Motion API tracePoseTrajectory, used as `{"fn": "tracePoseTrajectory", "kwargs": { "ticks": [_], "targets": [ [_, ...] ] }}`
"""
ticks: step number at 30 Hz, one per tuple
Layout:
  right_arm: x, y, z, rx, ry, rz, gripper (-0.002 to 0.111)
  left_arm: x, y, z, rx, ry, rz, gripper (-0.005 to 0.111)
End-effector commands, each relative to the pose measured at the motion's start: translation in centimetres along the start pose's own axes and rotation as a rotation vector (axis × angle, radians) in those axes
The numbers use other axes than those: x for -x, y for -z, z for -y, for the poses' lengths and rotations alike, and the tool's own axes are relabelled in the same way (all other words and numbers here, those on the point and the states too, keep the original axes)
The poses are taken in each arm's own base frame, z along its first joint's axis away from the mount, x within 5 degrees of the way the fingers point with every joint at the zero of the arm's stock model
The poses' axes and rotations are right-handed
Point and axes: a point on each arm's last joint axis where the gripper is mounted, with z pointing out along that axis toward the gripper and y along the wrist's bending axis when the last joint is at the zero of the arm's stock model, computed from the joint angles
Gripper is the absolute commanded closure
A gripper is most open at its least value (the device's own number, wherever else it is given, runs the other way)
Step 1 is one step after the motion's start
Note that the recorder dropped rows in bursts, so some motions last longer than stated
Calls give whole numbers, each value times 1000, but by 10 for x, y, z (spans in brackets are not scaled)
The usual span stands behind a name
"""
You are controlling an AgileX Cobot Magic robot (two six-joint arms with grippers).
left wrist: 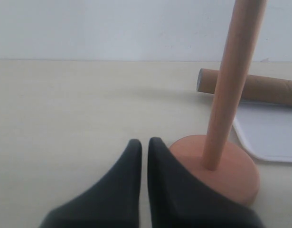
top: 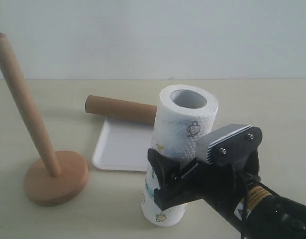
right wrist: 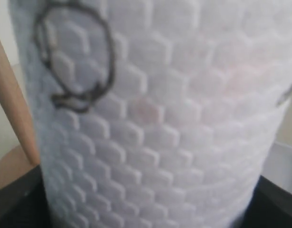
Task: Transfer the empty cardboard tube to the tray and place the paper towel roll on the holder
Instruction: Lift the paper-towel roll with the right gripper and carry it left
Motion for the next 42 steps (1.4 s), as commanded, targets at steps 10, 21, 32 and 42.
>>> {"fn": "tracePoseTrajectory", "kwargs": {
  "ticks": [10, 21, 32, 42],
  "targets": [
    [131, 35, -26, 189, 7, 296, 107, -1, 0, 0, 2, -1, 1, 103],
    [297, -18, -76, 250, 246, 334, 107, -1, 0, 0, 2, -1, 1, 103],
    [340, -79, -114, 325, 220, 195, 107, -1, 0, 0, 2, -1, 1, 103],
    [331, -120, -135, 362, 196, 137, 107, -1, 0, 0, 2, -1, 1, 103]
  ]
}}
